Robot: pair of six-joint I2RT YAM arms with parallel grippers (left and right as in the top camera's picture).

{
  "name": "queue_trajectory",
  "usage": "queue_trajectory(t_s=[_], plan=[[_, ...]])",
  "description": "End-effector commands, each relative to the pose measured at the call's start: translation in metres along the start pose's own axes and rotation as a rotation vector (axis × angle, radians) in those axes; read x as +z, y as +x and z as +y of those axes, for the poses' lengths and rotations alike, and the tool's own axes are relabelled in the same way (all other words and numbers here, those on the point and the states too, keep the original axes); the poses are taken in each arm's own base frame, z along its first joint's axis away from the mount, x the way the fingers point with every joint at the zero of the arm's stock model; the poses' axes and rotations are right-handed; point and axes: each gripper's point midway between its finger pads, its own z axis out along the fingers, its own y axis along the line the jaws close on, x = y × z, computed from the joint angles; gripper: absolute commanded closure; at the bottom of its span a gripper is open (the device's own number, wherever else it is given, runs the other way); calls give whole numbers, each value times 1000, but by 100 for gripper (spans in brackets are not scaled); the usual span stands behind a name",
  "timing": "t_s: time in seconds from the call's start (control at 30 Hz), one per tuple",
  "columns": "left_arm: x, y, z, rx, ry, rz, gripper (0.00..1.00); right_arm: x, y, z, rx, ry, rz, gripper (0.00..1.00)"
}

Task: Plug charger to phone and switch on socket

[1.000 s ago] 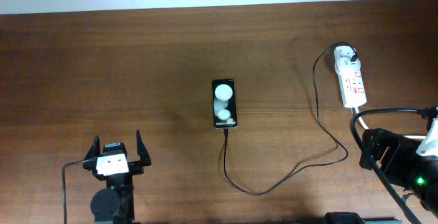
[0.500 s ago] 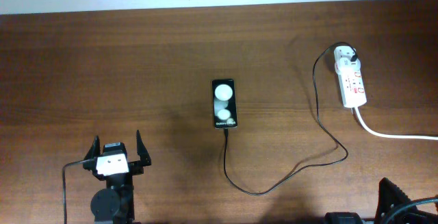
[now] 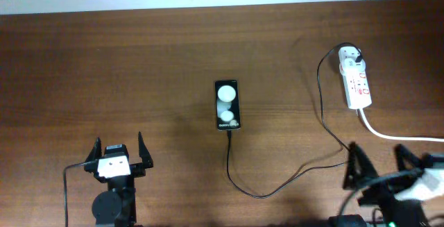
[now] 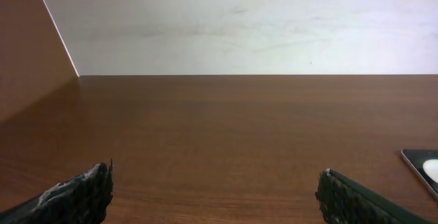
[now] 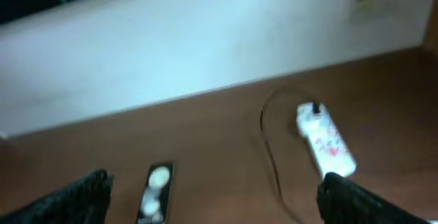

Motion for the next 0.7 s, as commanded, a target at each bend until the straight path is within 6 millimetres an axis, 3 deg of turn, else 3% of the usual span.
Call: queue_trajectory(t_s=[0.0,0.17,0.43,0.67], plan=[[0,2,-1,19,4,-1,1,31,18,21,-21,-181,-68,1],[0,2,-1,19,4,-1,1,61,47,7,-19,-187,-104,1],[0,2,-1,19,4,-1,1,80,62,-3,-68,-225,-331,1],[0,2,-1,19,4,-1,1,111,119,-28,-37,-163,-218,1]])
